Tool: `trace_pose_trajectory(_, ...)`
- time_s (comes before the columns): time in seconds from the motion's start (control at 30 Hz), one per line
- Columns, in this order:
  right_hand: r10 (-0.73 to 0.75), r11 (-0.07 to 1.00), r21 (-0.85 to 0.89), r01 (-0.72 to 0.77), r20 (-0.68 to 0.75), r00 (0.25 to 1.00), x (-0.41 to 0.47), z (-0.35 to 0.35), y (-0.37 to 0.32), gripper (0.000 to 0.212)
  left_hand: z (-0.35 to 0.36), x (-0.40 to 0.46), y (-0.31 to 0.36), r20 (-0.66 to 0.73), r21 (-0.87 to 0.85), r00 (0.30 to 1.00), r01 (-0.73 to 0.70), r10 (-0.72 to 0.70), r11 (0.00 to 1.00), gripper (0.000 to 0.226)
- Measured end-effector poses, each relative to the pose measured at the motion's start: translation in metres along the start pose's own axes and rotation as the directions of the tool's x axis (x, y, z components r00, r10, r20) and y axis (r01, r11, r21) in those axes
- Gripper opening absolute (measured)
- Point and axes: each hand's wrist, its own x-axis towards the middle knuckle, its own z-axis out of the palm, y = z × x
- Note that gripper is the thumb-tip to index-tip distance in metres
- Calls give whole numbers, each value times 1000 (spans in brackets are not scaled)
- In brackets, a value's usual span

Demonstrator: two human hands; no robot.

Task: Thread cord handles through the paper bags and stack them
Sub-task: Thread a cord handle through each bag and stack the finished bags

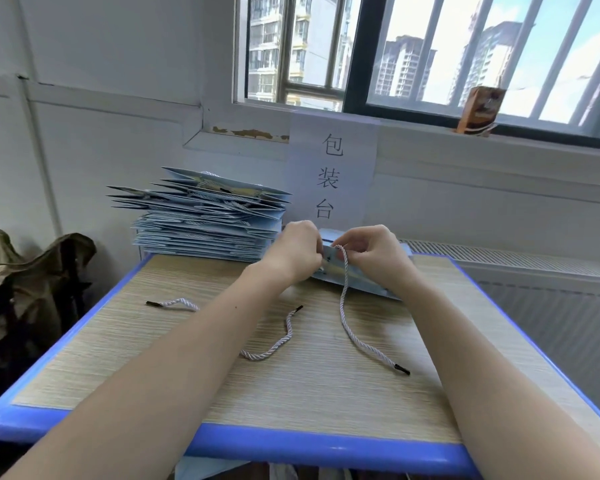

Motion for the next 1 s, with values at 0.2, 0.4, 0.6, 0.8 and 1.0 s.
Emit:
trace_pose_trajectory(0.2,69,993,97,-64,-48,996,1,-5,-1,10,14,-5,5,-176,-91,984,-36,19,995,17)
trace_pose_trajectory(0.4,24,997,81,-16,-104,994,0,-11,-6,6,11,-1,7,-224,-93,972,-90,67,992,14)
trace_pose_trajectory(0.6,9,1000,21,-6,-105,994,1,-8,-2,8,-11,1,7,-92,-256,995,-48,25,966,10)
trace_pose_trajectory(0.8,44,997,-57,-44,-4,999,-1,-5,-2,10,-41,-7,6,83,-443,996,24,15,896,8)
trace_pose_trajectory(1.0,126,963,-223,-154,-136,983,0,-9,-2,28,-47,-13,13,220,-537,974,68,62,841,5)
